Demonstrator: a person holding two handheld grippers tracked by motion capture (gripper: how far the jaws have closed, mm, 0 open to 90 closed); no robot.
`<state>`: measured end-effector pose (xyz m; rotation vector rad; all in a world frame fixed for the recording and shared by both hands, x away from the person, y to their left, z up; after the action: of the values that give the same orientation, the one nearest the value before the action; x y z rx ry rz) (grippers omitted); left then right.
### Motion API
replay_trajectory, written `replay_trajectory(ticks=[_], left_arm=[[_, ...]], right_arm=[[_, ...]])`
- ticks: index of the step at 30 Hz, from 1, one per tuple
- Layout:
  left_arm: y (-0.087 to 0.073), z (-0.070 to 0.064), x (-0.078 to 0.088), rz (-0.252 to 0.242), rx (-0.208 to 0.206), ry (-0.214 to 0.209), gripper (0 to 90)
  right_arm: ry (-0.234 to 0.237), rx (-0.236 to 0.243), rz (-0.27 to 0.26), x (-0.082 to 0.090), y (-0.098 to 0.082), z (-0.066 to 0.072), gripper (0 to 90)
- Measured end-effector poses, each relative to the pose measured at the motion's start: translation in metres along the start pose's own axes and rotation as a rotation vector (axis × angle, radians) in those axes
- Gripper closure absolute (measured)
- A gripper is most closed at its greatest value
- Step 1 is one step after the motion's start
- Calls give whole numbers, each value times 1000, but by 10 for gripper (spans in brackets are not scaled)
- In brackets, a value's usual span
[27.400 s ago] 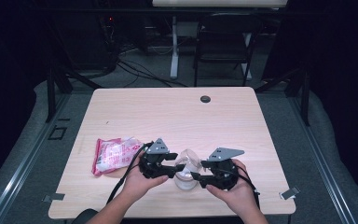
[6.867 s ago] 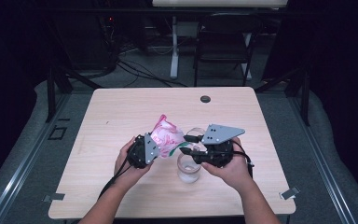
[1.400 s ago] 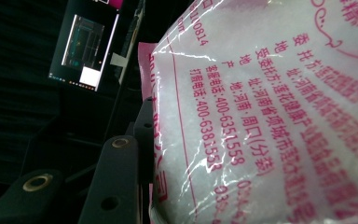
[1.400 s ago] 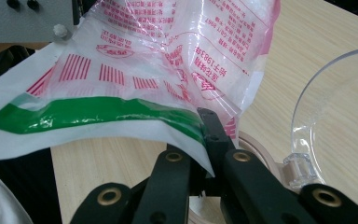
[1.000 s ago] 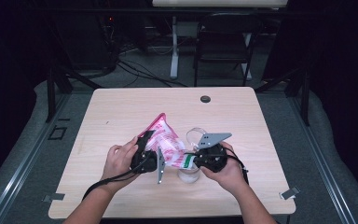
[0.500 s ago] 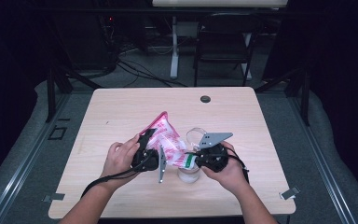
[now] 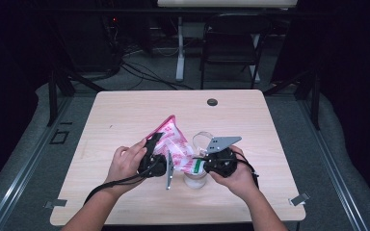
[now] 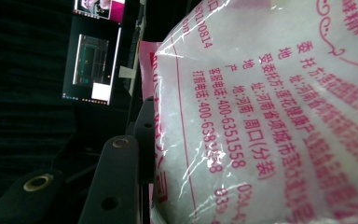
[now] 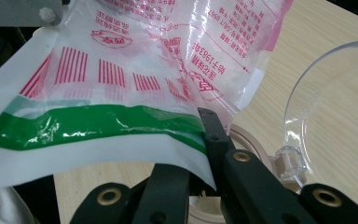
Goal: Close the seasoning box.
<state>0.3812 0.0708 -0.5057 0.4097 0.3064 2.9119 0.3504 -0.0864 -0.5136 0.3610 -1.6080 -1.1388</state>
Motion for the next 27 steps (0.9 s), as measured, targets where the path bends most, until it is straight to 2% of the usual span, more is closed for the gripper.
replay_trajectory(ticks=[27], left_arm=[[-1, -1, -1, -2, -16, 4, 615]], right_arm=[[-2, 2, 30, -8, -5, 0, 900]])
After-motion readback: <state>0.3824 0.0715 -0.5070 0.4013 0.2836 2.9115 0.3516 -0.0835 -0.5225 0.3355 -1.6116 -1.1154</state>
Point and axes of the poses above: each handheld gripper's, and its own axes: x roughly backward along the jaws, y roughly out of its top, z roughly to its left, the point moved 8 cm from there along -x, roughly forward along the jaws, and after that the axes turned 1 degree about -z, right-handed, at the moved point
